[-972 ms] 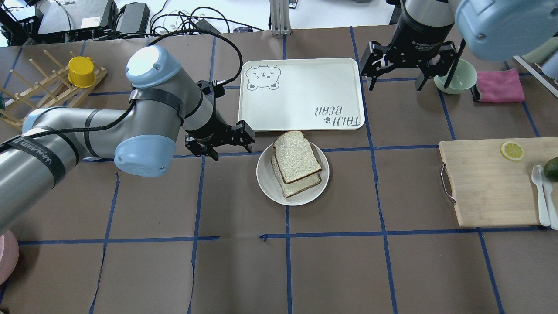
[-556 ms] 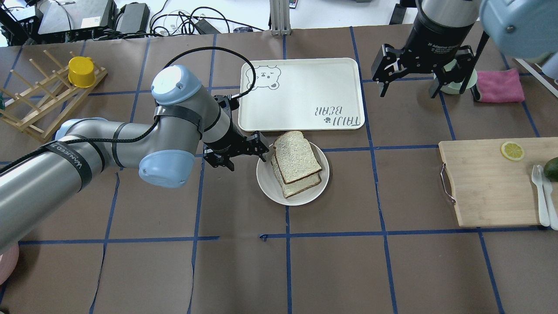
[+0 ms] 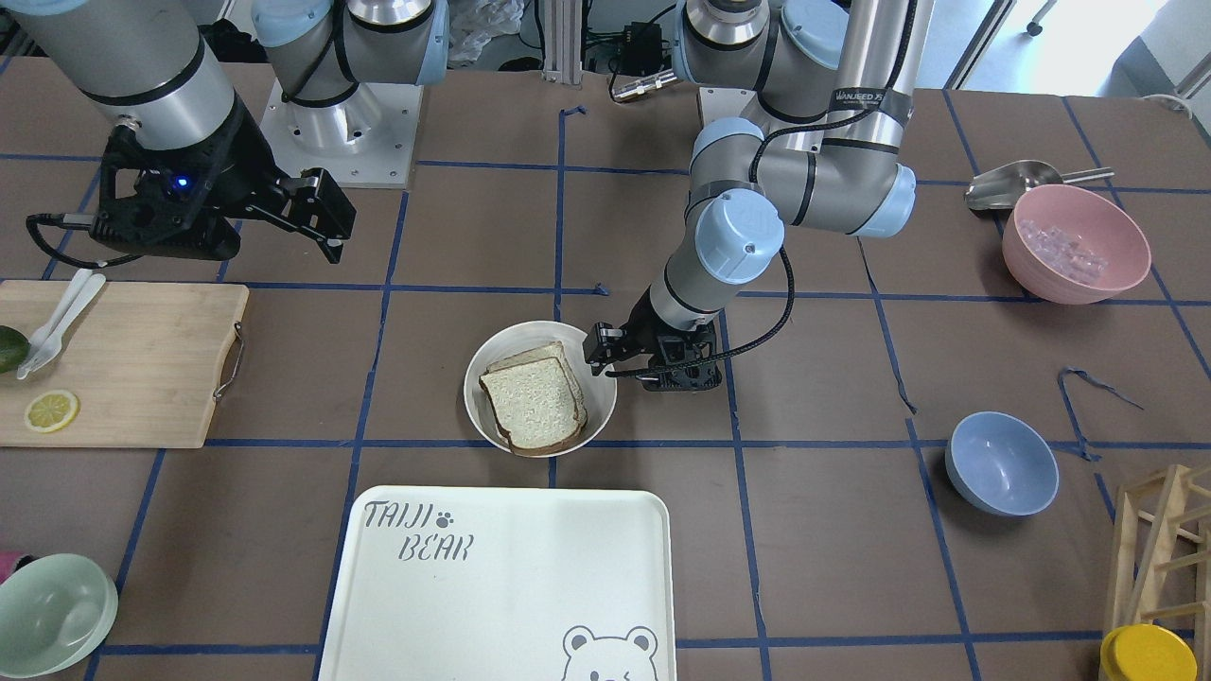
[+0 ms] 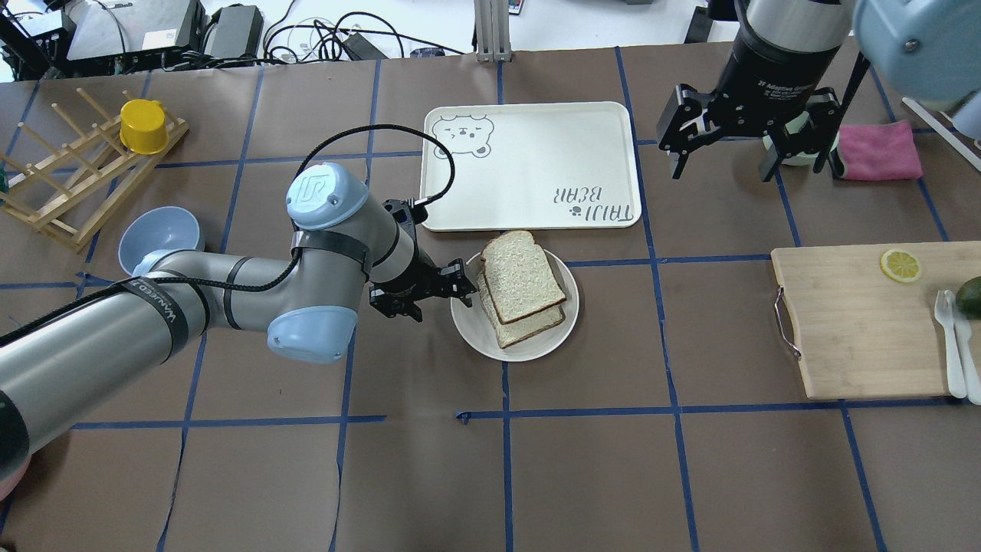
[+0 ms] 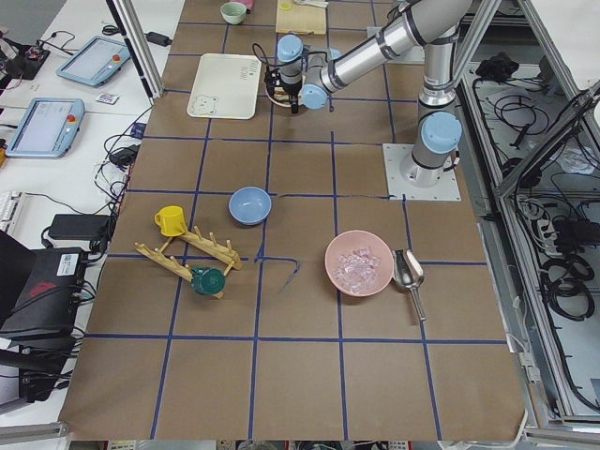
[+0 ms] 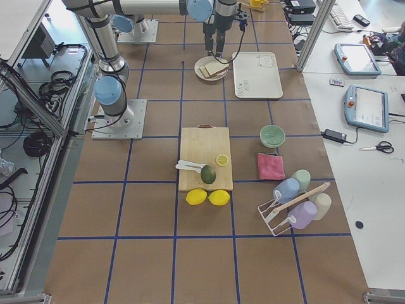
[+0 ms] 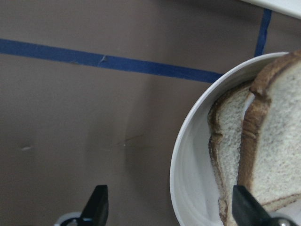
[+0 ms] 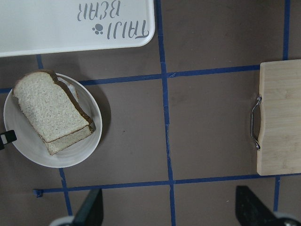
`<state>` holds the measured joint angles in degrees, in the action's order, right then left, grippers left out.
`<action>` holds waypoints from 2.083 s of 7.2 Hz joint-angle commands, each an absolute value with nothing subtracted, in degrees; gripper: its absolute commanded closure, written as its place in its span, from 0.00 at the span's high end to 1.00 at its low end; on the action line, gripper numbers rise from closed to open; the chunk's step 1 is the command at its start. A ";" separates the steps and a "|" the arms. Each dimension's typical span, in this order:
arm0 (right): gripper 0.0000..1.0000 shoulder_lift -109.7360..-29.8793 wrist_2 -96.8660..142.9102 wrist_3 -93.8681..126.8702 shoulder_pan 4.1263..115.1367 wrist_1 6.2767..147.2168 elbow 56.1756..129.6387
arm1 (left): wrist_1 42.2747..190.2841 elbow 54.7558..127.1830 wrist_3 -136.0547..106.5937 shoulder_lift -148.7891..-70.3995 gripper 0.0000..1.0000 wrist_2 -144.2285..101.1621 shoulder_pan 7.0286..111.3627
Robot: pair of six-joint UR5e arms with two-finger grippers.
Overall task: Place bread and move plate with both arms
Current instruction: 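Grip the white plate rim with the left gripper, then slide the plate with the left gripper onto the cream bear tray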
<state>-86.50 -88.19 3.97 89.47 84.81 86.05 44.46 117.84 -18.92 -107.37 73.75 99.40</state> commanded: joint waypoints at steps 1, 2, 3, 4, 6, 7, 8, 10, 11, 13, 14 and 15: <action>1.00 -86.48 -88.15 4.04 89.30 84.82 86.04 | 44.30 117.95 -20.39 -108.62 0.68 70.52 99.40; 1.00 -86.48 -88.42 3.96 89.30 84.90 86.04 | 44.30 117.60 -20.30 -109.33 0.56 70.58 99.40; 1.00 -86.48 -88.50 4.04 89.30 84.90 86.04 | 44.21 117.68 -20.48 -110.03 0.48 70.32 99.58; 1.00 -86.48 -88.51 3.96 89.30 84.90 86.04 | 44.21 117.69 -20.48 -110.21 0.40 70.40 99.67; 1.00 -86.48 -88.59 4.30 89.30 84.90 86.04 | 44.03 117.69 -20.74 -110.30 0.02 70.31 99.67; 1.00 -86.48 -88.59 4.48 89.38 84.90 86.04 | 43.16 117.60 -20.74 -110.48 0.00 70.31 99.67; 1.00 -86.48 -88.59 4.48 89.38 84.90 86.04 | 43.15 117.42 -20.74 -110.57 0.00 70.31 99.67; 1.00 -86.48 -88.59 4.48 89.38 84.90 86.04 | 43.85 114.19 -22.14 -110.66 0.00 70.31 99.58; 1.00 -86.48 -88.59 4.48 89.38 84.90 86.04 | 45.08 112.52 -22.15 -110.13 0.00 70.31 99.23; 1.00 -86.48 -88.59 4.48 89.38 84.90 86.04 | 49.19 109.61 -21.97 -108.91 0.00 69.52 99.05; 1.00 -86.48 -88.59 4.66 89.38 84.90 86.04 | 51.83 107.34 -21.89 -108.72 0.00 69.43 98.97; 1.00 -86.48 -88.59 4.57 89.38 84.90 86.04 | 52.73 104.01 -21.71 -109.76 0.00 69.09 98.18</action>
